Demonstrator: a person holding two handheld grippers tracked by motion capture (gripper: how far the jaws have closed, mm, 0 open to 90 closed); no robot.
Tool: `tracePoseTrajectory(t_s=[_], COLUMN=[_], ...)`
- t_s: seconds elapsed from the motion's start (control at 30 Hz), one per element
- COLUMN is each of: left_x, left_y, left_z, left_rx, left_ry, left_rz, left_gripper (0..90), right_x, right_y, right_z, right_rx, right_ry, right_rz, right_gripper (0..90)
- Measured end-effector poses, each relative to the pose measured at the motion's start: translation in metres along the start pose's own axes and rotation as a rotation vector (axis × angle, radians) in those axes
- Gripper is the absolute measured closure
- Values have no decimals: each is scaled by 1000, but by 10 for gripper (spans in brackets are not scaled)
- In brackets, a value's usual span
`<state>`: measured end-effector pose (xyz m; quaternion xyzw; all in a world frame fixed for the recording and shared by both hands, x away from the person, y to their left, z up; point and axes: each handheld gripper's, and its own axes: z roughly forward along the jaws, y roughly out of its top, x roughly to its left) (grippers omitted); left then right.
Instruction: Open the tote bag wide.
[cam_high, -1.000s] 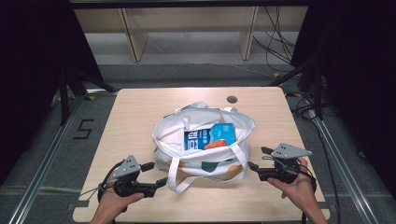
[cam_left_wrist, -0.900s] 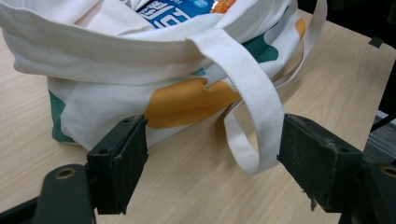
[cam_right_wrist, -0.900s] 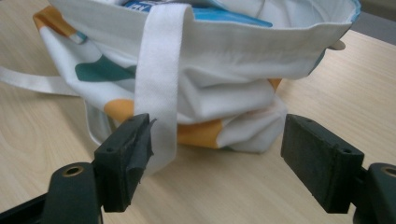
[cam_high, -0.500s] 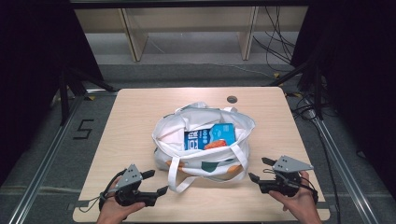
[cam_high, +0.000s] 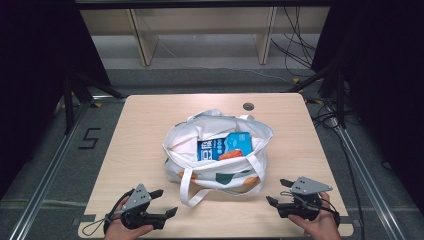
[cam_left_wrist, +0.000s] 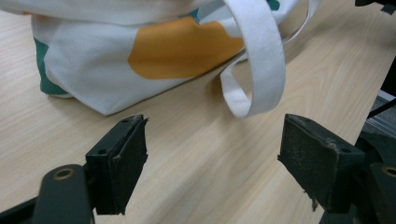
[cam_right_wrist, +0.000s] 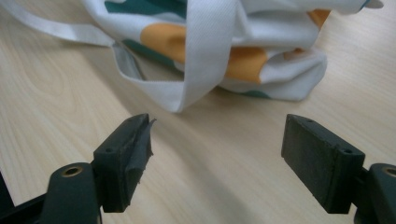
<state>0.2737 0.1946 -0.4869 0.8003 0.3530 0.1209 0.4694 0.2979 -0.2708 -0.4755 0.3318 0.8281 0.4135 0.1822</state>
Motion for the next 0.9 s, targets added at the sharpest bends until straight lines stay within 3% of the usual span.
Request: tracePoseTrajectory(t_s=[0.17, 0.43, 0.5, 0.53, 0.8, 0.87, 0.9], left_x=[-1, -2, -2, -3, -2, -1, -2], left_y=[-4, -5, -6, -6, -6, -6, -7], left_z=[1, 3, 4, 4, 6, 5, 6], left_rx=[19, 51, 48, 47, 38, 57, 41], left_ry=[7, 25, 20, 23, 20, 28, 20], left_rz=[10, 82, 72, 46, 63, 70, 36], left_gripper=[224, 218, 219, 219, 218, 217, 217], right_x=[4, 5, 5, 5, 6, 6, 6], right_y=[-7, -15, -16, -16, -17, -17, -17], right_z=[0, -3, -3, -3, 1, 1, 1], right_rx=[23, 31, 37, 37, 55, 61, 55], right_ry=[11, 19, 21, 21, 27, 36, 22], right_rz=[-7, -7, -4, -4, -24, -26, -30], right_gripper=[251, 248, 248, 248, 248, 248, 248])
